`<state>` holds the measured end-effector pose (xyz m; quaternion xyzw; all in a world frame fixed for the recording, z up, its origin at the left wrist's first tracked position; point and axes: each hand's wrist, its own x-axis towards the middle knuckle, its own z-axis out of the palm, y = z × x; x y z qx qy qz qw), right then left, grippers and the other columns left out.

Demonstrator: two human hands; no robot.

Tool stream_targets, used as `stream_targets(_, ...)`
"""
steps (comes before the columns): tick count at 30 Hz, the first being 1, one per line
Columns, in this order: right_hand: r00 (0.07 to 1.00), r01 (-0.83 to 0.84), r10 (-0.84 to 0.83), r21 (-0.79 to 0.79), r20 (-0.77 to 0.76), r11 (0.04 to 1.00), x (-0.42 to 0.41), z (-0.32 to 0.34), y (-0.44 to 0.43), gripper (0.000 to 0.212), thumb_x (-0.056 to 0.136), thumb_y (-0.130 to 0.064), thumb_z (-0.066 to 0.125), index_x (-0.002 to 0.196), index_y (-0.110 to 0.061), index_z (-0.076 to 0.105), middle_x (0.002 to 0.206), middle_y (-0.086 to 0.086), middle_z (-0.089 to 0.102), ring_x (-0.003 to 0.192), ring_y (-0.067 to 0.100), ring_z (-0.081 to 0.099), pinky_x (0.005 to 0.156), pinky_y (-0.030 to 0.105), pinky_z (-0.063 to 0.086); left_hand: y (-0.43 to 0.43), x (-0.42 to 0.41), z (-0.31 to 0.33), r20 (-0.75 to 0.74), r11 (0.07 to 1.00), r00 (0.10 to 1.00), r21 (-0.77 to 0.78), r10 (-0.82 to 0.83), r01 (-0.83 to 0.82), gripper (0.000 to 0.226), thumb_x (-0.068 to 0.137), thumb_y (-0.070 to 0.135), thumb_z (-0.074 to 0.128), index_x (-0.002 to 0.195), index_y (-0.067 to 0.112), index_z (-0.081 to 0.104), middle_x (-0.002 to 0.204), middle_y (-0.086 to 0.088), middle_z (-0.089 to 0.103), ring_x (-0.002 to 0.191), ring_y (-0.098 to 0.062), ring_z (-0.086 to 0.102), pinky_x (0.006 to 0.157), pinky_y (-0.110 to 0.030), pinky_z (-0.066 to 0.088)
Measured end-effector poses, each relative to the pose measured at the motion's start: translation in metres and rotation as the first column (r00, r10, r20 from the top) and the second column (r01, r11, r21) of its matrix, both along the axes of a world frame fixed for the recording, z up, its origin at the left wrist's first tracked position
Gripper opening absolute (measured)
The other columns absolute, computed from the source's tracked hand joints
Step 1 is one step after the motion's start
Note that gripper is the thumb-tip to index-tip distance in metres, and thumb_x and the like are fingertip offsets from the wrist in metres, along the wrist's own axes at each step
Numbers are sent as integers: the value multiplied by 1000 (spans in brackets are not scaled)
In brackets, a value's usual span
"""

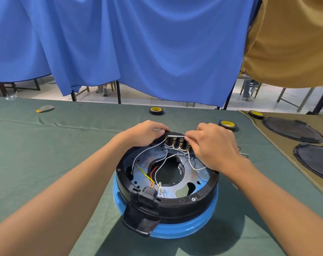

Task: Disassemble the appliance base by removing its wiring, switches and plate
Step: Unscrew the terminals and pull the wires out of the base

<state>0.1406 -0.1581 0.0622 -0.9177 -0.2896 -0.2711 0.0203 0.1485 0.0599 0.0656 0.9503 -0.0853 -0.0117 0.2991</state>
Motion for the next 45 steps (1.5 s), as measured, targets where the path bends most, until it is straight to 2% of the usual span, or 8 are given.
stream_targets(8,994,28,-18,-92,110,995,-5,4,3,27,100,-33,45,96,-28,70,80,-2,57,73,19,53,53,25,29,2,5,-6,14,1000,1000,12,-16,16,31,104,26,37,126,28,60,109,-9,69,99,-32,64,95,-48,47)
stream_targets(13,990,7,16,-155,142,988,-2,13,6,21,97,-27,50,96,-30,71,79,-3,51,74,19,43,58,29,24,1,6,-7,33,999,999,33,-13,12,32,104,26,37,127,29,60,112,-3,67,97,-23,63,93,-40,48)
stream_targets(20,985,-167,149,-293,-81,942,42,45,5,22,99,-32,51,103,-43,69,86,-11,52,90,16,54,63,29,35,1,4,-4,49,999,999,30,-17,16,33,104,23,38,128,26,61,118,-2,67,105,-21,60,99,-40,44)
stream_targets(24,954,-232,171,-242,-248,942,52,49,2,24,99,-34,50,113,-45,67,88,-12,51,93,13,52,68,29,33,0,3,-4,59,999,998,44,-18,15,33,104,24,38,126,29,62,110,-5,69,101,-27,62,96,-42,46)
stream_targets(30,989,-106,126,-225,77,968,16,25,1,19,94,-27,51,84,-30,67,71,-7,40,70,18,39,53,26,19,0,0,-5,79,997,997,78,7,-14,33,105,26,36,127,30,61,73,8,61,60,-11,51,62,-26,39)
stream_targets(34,997,-22,34,-155,75,988,-2,9,0,17,92,-23,52,86,-26,68,74,-5,44,72,19,44,50,27,7,-2,-1,-4,61,996,998,91,2,-8,34,105,26,35,130,29,58,99,-7,69,86,-28,62,78,-35,47)
stream_targets(41,997,4,2,-70,81,998,-2,3,3,22,96,-26,48,91,-29,70,76,-4,54,74,17,51,48,24,12,0,2,-5,81,995,997,100,-3,-5,33,105,26,35,127,29,60,94,-7,68,71,-18,54,70,-31,42)
stream_targets(45,998,-8,13,-70,63,997,0,3,2,23,96,-26,47,92,-30,69,78,-5,54,75,16,50,47,24,12,-1,0,-5,70,994,998,105,-6,-1,34,105,26,35,130,28,58,104,-5,68,89,-25,62,81,-37,47)
